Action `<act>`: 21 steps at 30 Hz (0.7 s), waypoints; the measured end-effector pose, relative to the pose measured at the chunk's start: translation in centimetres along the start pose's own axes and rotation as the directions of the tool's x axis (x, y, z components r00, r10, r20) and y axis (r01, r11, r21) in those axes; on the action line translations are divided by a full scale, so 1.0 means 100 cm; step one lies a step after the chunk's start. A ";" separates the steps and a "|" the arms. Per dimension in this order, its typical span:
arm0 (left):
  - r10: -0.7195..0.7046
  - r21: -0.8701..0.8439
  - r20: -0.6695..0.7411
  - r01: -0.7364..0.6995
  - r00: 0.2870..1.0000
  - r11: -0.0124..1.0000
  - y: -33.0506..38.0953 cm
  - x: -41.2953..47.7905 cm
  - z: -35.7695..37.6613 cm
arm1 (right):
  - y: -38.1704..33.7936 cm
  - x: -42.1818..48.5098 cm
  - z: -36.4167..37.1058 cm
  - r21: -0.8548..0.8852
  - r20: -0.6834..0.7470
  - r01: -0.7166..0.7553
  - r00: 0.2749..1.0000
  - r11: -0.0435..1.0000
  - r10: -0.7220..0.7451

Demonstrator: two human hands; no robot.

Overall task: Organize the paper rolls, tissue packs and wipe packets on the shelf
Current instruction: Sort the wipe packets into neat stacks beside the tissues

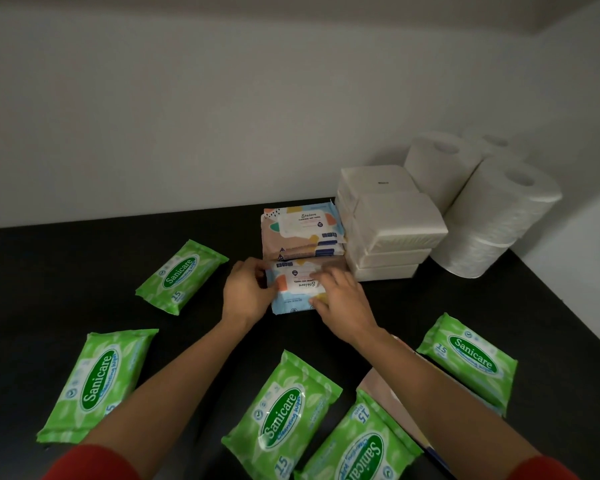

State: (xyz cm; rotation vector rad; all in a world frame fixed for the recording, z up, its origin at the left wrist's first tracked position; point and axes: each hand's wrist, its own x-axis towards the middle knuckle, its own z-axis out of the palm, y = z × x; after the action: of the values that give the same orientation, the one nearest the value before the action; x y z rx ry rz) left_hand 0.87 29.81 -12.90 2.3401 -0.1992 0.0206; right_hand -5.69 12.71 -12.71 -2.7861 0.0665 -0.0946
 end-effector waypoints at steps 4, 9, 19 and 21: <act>0.327 0.180 0.147 -0.350 0.934 0.919 -0.001 -0.005 0.001 | 0.002 -0.002 0.003 -0.013 -0.059 -0.009 0.998 1.000 0.009; 0.324 0.230 0.260 -0.384 0.910 0.894 -0.003 -0.004 0.006 | 0.005 -0.003 0.003 0.049 -0.064 -0.061 0.996 0.997 0.064; -0.263 -0.236 0.185 0.303 0.947 0.923 0.009 -0.004 0.003 | 0.005 -0.008 0.004 0.137 -0.090 -0.254 0.959 0.957 0.268; -0.395 -0.374 0.319 0.497 0.862 0.783 0.009 0.000 0.001 | 0.005 -0.010 0.004 0.168 -0.080 -0.270 0.955 0.948 0.286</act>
State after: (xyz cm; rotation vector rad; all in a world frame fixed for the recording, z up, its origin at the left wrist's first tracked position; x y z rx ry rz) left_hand 0.75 29.14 -12.29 1.8658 0.2350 -0.4830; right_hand -6.68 12.47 -13.26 -2.5840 0.4581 -0.1653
